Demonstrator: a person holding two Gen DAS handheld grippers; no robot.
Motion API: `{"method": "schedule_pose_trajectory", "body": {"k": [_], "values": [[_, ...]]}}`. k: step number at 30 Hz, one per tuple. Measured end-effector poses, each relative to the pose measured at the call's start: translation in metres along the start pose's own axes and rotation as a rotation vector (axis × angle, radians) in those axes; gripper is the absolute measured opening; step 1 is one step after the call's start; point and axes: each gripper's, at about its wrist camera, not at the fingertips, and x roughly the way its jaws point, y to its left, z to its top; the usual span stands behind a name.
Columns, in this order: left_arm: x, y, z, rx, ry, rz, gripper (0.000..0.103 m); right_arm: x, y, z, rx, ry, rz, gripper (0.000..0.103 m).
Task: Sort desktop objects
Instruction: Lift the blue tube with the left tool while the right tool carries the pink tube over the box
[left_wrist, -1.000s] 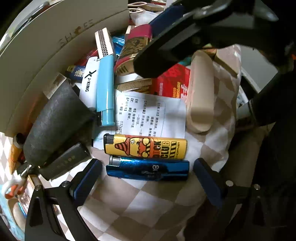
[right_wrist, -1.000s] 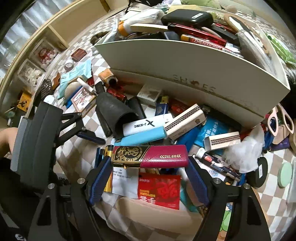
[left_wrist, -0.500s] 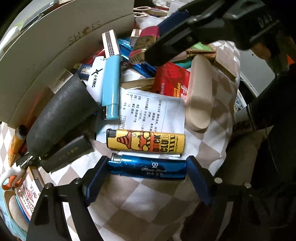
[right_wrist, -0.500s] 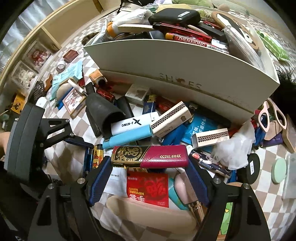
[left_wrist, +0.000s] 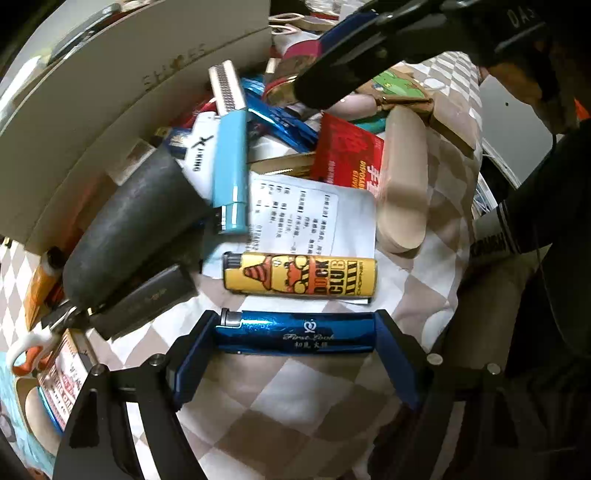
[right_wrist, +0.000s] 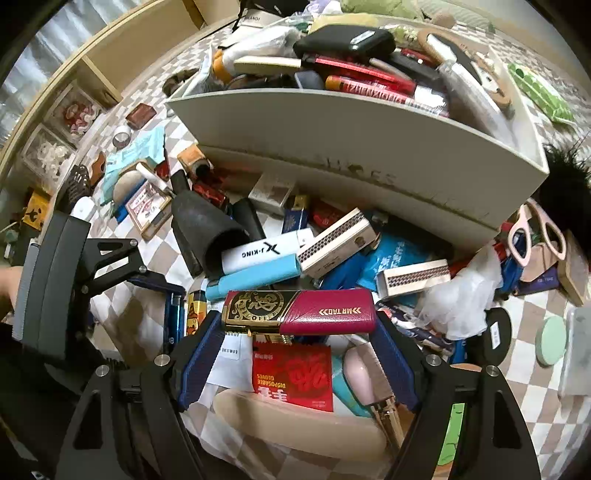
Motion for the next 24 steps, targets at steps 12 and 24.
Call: {"method": "schedule_pose_trajectory", "body": {"k": [12, 24], "values": [[-0.078, 0.027, 0.011, -0.116, -0.223, 0.076, 0.083, -0.044, 0.009, 0.017, -0.028, -0.131, -0.005, 0.08], [-0.142, 0.047, 0.045, -0.267, -0.434, 0.19, 0.083, -0.11, -0.01, 0.054, 0.074, -0.351, -0.008, 0.08]]}}
